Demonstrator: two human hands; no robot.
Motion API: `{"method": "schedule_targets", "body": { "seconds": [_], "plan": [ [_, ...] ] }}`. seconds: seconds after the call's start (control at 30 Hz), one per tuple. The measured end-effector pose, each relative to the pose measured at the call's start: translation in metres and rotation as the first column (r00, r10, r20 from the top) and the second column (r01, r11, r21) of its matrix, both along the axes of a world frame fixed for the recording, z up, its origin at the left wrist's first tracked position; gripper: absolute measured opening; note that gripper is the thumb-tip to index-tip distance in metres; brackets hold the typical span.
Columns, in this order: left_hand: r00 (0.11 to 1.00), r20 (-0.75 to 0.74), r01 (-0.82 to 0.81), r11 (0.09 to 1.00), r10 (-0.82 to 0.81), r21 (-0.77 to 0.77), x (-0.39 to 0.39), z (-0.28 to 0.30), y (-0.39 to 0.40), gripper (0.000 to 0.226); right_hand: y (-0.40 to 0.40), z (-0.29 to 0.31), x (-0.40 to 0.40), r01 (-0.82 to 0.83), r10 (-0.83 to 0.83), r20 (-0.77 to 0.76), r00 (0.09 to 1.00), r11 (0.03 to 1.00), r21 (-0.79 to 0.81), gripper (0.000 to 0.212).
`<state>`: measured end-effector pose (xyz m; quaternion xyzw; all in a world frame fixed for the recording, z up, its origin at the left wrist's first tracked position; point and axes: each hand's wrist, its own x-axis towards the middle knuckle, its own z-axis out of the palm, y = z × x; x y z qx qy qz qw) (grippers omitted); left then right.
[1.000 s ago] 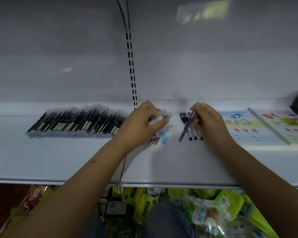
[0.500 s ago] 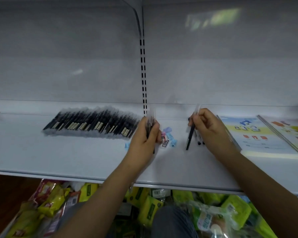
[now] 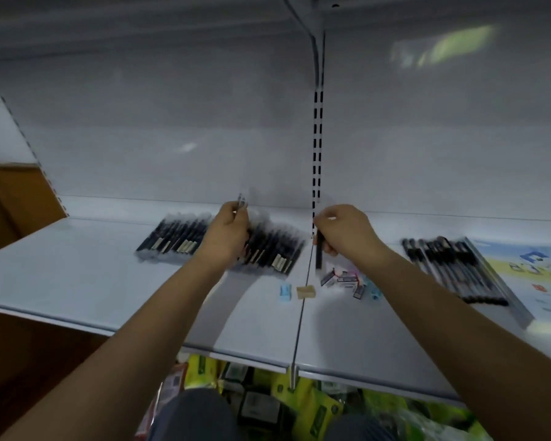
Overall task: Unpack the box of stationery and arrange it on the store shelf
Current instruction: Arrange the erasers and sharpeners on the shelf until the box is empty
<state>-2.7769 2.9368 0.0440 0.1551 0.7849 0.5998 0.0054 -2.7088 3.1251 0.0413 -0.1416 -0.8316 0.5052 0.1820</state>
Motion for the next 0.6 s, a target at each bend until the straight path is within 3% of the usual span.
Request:
{"method": "schedule_targets", "body": {
  "seconds": [0.17,0.23,0.3,0.43,0.6],
  "plan": [
    [0.996,-0.068,0.041,0.973,-0.058,-0.226,-0.023,0.003,0.005,0.032,-0.014,-0.004,-0.043,-0.023,0.008,0.238,0.971,0.998,0.06,0.02],
    [0.988,-0.134,0.032,0.948,-0.078,-0.315,-0.03,-0.003,0.009,0.036,-0.013,-0.017,-0.049,-0.012,-0.016,0.234,0.972,0.993,0.116,0.018],
    [0.968,-0.234,-0.007,0.92,-0.091,-0.391,-0.035,-0.012,0.011,0.039,-0.008,-0.032,-0.051,-0.001,-0.02,0.182,0.983,0.994,0.111,0.028],
    [0.943,-0.316,-0.032,0.917,-0.105,-0.399,-0.034,-0.021,0.02,0.051,0.002,-0.036,-0.043,-0.106,0.09,0.172,0.981,0.99,0.09,0.026],
    [0.924,-0.356,-0.031,0.902,-0.138,-0.43,-0.029,-0.024,0.041,0.052,0.003,-0.035,-0.043,-0.125,0.1,0.22,0.97,0.987,0.105,0.02]
  ]
}}
